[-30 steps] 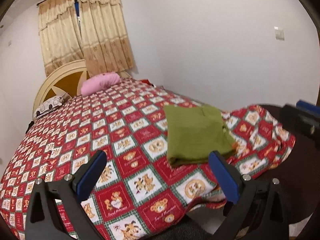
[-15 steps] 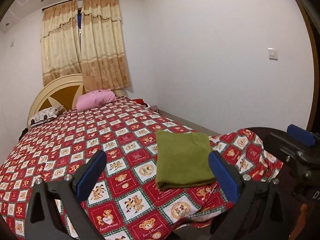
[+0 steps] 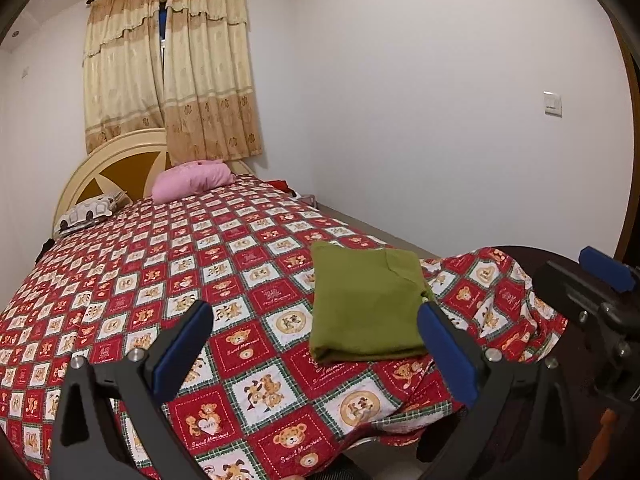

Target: Fold small clothes

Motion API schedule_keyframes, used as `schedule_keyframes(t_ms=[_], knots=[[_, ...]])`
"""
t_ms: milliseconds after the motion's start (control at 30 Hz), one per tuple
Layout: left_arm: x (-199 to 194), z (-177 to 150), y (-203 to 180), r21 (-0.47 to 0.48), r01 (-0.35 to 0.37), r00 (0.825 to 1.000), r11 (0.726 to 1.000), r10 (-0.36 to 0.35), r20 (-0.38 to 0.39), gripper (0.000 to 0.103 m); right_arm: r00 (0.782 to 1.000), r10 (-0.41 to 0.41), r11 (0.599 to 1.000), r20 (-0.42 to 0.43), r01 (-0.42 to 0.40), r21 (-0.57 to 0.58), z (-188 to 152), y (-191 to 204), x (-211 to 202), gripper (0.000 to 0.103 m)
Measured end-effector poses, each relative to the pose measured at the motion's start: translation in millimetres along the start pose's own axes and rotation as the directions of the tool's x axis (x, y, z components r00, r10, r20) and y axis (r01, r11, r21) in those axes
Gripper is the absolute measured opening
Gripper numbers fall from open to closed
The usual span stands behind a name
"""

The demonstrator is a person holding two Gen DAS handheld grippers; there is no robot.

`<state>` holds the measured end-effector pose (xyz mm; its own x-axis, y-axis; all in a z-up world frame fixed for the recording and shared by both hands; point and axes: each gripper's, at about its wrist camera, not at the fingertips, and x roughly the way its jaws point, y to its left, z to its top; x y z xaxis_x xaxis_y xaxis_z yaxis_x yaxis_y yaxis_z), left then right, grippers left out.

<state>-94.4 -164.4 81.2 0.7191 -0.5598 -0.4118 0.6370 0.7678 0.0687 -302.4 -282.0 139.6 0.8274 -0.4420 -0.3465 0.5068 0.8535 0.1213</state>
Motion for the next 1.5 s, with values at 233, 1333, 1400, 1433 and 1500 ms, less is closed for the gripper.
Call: schedule_keyframes(t_ms=[233, 1333, 1400, 1433, 1500], knots=[[1.5, -1.4, 0.9, 0.000, 0.003, 1.000, 1.000, -0.003, -0.012, 0.103, 1.000, 0.001, 1.000, -0.004, -0.001, 0.002, -0.7, -0.8, 1.1, 0.087], [1.6, -2.3, 3.1, -0.004, 0.005, 1.000, 1.000, -0.005, -0.016, 0.103, 1.000, 0.003, 1.000, -0.020, -0.003, -0.004, -5.0, 1.1, 6.2, 0.087], [2.0, -3.1, 2.8, -0.006, 0.000, 1.000, 1.000, 0.000, -0.016, 0.103, 1.000, 0.001, 1.000, -0.020, -0.001, -0.005, -5.3, 1.2, 6.2, 0.087], [2.5, -3.8, 1.9, -0.005, -0.002, 1.000, 1.000, 0.002, -0.016, 0.103, 1.000, 0.000, 1.000, -0.021, -0.001, -0.005, -5.6, 1.6, 6.2, 0.087], [2.7, -4.1, 1.0, -0.003, -0.007, 1.000, 1.000, 0.007, -0.017, 0.103, 1.000, 0.001, 1.000, -0.023, -0.001, -0.004, -6.6, 1.3, 6.6, 0.087]])
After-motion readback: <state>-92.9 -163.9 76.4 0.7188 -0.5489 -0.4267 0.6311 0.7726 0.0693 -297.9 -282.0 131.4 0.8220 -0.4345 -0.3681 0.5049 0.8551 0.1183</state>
